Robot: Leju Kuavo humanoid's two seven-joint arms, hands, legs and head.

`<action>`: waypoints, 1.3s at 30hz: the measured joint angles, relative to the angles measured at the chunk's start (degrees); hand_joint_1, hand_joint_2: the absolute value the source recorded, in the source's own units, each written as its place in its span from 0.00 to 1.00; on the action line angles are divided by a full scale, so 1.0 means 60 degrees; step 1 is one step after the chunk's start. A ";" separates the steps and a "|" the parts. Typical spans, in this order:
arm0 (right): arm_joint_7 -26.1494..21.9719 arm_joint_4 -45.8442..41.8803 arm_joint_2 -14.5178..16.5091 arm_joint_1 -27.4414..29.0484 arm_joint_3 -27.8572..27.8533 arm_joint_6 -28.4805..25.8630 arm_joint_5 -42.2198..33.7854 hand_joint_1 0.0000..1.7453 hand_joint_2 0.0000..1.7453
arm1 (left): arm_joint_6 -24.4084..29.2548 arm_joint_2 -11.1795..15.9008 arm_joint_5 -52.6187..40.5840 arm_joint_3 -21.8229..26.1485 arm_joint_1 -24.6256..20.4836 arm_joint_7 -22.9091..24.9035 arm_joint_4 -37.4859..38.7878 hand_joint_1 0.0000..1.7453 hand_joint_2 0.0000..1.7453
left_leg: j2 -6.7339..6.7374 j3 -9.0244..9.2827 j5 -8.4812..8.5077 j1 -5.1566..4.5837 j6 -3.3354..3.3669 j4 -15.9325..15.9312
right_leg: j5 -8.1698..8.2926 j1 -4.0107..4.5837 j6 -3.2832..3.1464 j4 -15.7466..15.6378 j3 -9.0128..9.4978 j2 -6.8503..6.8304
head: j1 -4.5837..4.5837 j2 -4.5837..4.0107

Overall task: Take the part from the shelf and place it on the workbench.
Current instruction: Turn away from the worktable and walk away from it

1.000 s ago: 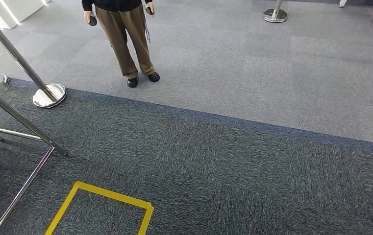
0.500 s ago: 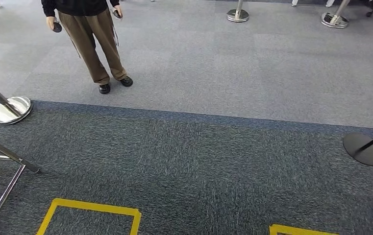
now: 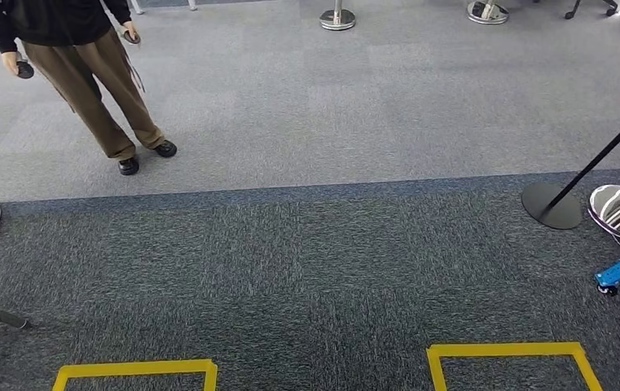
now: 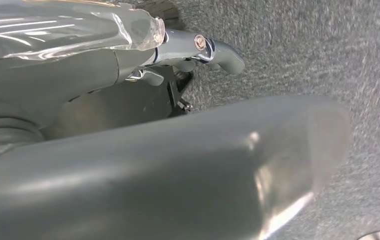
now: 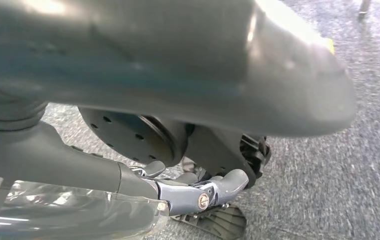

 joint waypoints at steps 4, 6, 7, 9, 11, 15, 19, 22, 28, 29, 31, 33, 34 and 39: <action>0.0000 0.0000 0.0007 0.0001 -0.0016 -0.0003 -0.0002 0.00 0.00 | 0.0120 0.0011 0.0003 0.0001 -0.0014 0.0019 0.0001 0.00 1.00 | -0.0366 -0.0949 -0.0799 0.0082 -0.0074 0.2040 | 0.0051 -0.0002 -0.0043 0.0008 -0.0076 0.0255 | -0.0014 0.0000; 0.0000 0.0000 0.0008 0.0013 -0.0023 -0.0003 -0.0002 0.00 0.00 | 0.0176 0.0010 0.0003 -0.0001 -0.0024 0.0063 0.0001 0.00 1.00 | -0.0380 -0.0619 -0.0268 0.0128 -0.0073 0.1347 | 0.0065 -0.0009 -0.0023 0.0010 -0.0062 0.0366 | -0.0013 0.0000; 0.0000 0.0000 0.0009 0.0011 -0.0025 -0.0003 -0.0002 0.00 0.00 | 0.0191 0.0010 0.0003 0.0000 -0.0019 0.0082 0.0001 0.00 1.00 | -0.0423 -0.0288 0.0079 0.0158 -0.0071 0.0651 | 0.0076 -0.0013 0.0002 0.0010 -0.0054 0.0423 | -0.0014 0.0000; 0.0000 0.0000 0.0010 0.0000 -0.0029 -0.0005 -0.0002 0.00 0.00 | 0.0198 0.0010 0.0003 0.0002 -0.0012 0.0101 0.0001 0.00 1.00 | -0.0531 0.0200 0.0452 0.0169 -0.0064 -0.0439 | 0.0098 0.0012 0.0108 0.0025 -0.0086 0.0503 | -0.0008 0.0000; 0.0000 0.0000 0.0012 0.0001 -0.0034 -0.0011 -0.0003 0.00 0.00 | 0.0255 0.0007 -0.0009 0.0003 -0.0014 0.0114 0.0001 0.00 1.00 | -0.0574 0.0276 0.0469 0.0127 -0.0002 -0.0692 | 0.0143 0.0014 0.0251 0.0003 -0.0134 0.0558 | 0.0000 0.0000; 0.0000 0.0000 0.0035 -0.0003 -0.0057 -0.0014 -0.0052 0.00 0.00 | 0.0812 -0.0019 -0.0137 0.0003 -0.0020 0.0287 0.0001 0.00 1.00 | -0.0337 0.0290 0.0597 0.0130 0.0278 -0.0760 | -0.0199 -0.0033 0.0406 0.0514 -0.0402 0.0418 | 0.0039 0.0000; 0.0000 0.0000 0.0049 0.0012 -0.0108 -0.0014 -0.0058 0.00 0.00 | 0.1267 -0.0045 -0.0211 0.0003 -0.0073 0.0862 0.0001 0.00 1.00 | 0.0043 0.0256 0.0617 0.0045 0.0386 -0.0761 | -0.1140 -0.0027 0.0434 0.2715 -0.1331 0.0203 | 0.0077 0.0000; 0.0007 0.0000 0.0048 0.0045 -0.0118 -0.0014 -0.0036 0.00 0.00 | 0.1115 -0.0054 -0.0191 0.0005 -0.0123 0.1165 0.0001 0.00 1.00 | 0.0316 0.0297 0.0590 0.0010 0.0369 -0.0754 | -0.0509 -0.0022 0.0371 0.1602 -0.0668 -0.0018 | 0.0079 0.0000; 0.0019 0.0000 0.0047 0.0023 -0.0124 -0.0015 0.0004 0.00 0.00 | 0.0959 -0.0060 -0.0147 0.0035 -0.0141 0.1252 -0.0007 0.00 1.00 | 0.0662 0.0337 0.0467 -0.0046 0.0112 -0.0685 | -0.0085 0.0097 0.0125 0.0034 0.0034 -0.0305 | 0.0033 0.0000; 0.0021 0.0000 0.0043 0.0027 -0.0129 -0.0030 0.0014 0.00 0.00 | 0.0899 -0.0063 -0.0128 0.0043 -0.0142 0.1245 -0.0013 0.00 1.00 | 0.0489 0.0288 0.0352 -0.0019 0.0046 -0.0560 | -0.0054 0.0080 0.0069 0.0020 0.0029 -0.0214 | 0.0023 0.0000; 0.0022 0.0000 0.0044 0.0000 -0.0143 -0.0064 0.0016 0.00 0.00 | 0.0705 -0.0061 -0.0091 0.0056 -0.0139 0.1189 -0.0021 0.00 1.00 | -0.0039 -0.0066 -0.0166 0.0035 -0.0065 0.0243 | 0.0014 0.0037 -0.0031 0.0003 0.0005 -0.0023 | 0.0000 0.0000; 0.0022 0.0000 0.0050 -0.0022 -0.0157 -0.0083 0.0024 0.00 0.00 | 0.0520 -0.0056 -0.0055 0.0070 -0.0161 0.1115 -0.0023 0.00 1.00 | -0.0314 -0.0617 -0.0733 0.0058 -0.0099 0.1493 | 0.0054 0.0034 -0.0077 0.0009 -0.0050 0.0173 | -0.0010 0.0000; 0.0022 0.0000 0.0049 -0.0014 -0.0165 -0.0083 0.0030 0.00 0.00 | 0.0449 -0.0055 -0.0037 0.0079 -0.0177 0.1088 -0.0024 0.00 1.00 | -0.0347 -0.0787 -0.0818 0.0063 -0.0103 0.1883 | 0.0067 0.0034 -0.0076 0.0011 -0.0066 0.0280 | -0.0011 0.0000; 0.0025 0.0000 0.0049 -0.0017 -0.0182 -0.0083 0.0060 0.00 0.00 | 0.0286 -0.0047 -0.0012 0.0115 -0.0125 0.1032 -0.0020 0.00 1.00 | -0.0862 0.0185 0.0341 0.0128 -0.0040 -0.0167 | 0.0146 0.0026 0.0046 0.0025 -0.0102 0.0874 | -0.0006 0.0000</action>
